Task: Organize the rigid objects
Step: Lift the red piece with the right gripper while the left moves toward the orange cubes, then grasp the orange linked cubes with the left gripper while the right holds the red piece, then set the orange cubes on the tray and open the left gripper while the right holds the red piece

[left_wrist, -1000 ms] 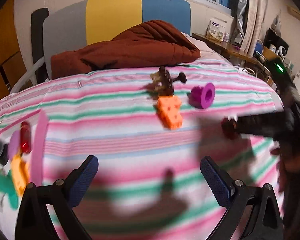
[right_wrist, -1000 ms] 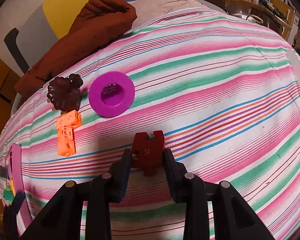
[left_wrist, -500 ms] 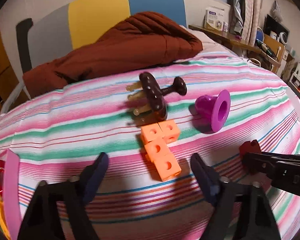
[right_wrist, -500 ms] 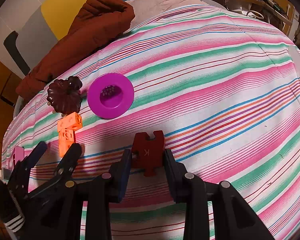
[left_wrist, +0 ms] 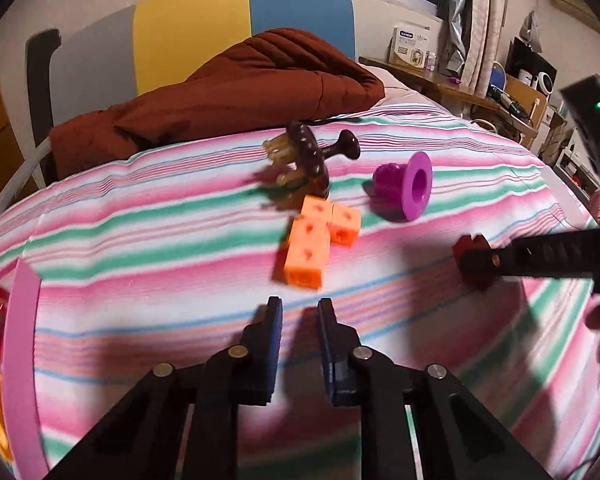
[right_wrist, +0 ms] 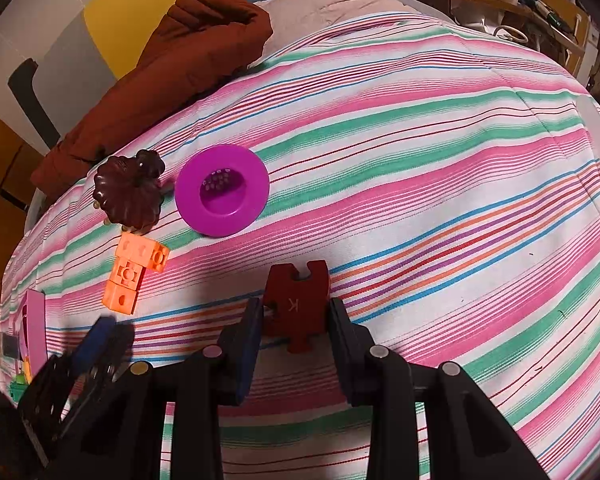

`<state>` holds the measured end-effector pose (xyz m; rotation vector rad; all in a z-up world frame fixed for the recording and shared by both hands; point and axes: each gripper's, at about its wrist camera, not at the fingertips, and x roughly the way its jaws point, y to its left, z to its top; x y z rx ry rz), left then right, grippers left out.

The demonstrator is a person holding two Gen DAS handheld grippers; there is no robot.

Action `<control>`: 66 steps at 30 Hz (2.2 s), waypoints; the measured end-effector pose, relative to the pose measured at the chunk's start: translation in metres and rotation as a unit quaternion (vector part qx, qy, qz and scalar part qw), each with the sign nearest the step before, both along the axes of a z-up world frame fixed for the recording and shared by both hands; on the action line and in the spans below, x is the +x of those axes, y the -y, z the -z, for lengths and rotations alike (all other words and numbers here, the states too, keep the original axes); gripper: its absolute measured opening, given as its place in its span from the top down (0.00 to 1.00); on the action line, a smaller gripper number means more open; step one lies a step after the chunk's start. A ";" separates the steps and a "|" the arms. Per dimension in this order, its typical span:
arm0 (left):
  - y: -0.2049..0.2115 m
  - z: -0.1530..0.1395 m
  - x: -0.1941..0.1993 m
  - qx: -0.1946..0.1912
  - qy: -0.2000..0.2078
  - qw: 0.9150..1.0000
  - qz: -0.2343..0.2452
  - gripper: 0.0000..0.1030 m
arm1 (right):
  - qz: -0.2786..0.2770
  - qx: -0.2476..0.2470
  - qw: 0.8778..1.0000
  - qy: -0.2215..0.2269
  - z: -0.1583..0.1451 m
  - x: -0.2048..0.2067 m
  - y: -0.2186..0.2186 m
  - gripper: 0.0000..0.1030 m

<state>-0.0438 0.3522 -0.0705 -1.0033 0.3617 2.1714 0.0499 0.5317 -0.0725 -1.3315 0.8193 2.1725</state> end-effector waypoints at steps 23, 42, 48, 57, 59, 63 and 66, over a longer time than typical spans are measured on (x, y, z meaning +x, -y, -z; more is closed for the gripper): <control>-0.053 0.000 -0.031 -0.028 -0.021 0.999 0.022 0.73 | -0.017 0.026 0.999 0.019 0.005 -0.016 0.001 0.68; 0.016 -0.011 0.048 -0.023 -0.083 0.995 0.052 0.74 | -0.038 0.069 0.996 0.031 0.003 -0.016 0.016 0.69; 0.039 -0.015 0.072 -0.015 -0.101 0.993 0.061 0.74 | -0.057 0.055 0.997 0.015 0.002 -0.019 0.029 0.69; 0.091 -0.014 0.084 0.014 -0.066 0.997 0.028 0.74 | -0.125 0.047 0.991 -0.019 -0.005 -0.031 0.079 0.69; 0.106 -0.013 0.089 0.023 -0.057 0.998 0.022 0.74 | -0.146 0.051 0.988 -0.018 -0.003 -0.036 0.091 0.69; 0.132 -0.009 0.103 0.028 -0.042 0.999 0.020 0.74 | -0.168 0.050 0.984 -0.023 0.001 -0.042 0.097 0.69; 0.151 -0.015 0.107 0.043 -0.035 0.998 0.014 0.74 | -0.174 0.053 0.983 -0.024 0.002 -0.042 0.102 0.69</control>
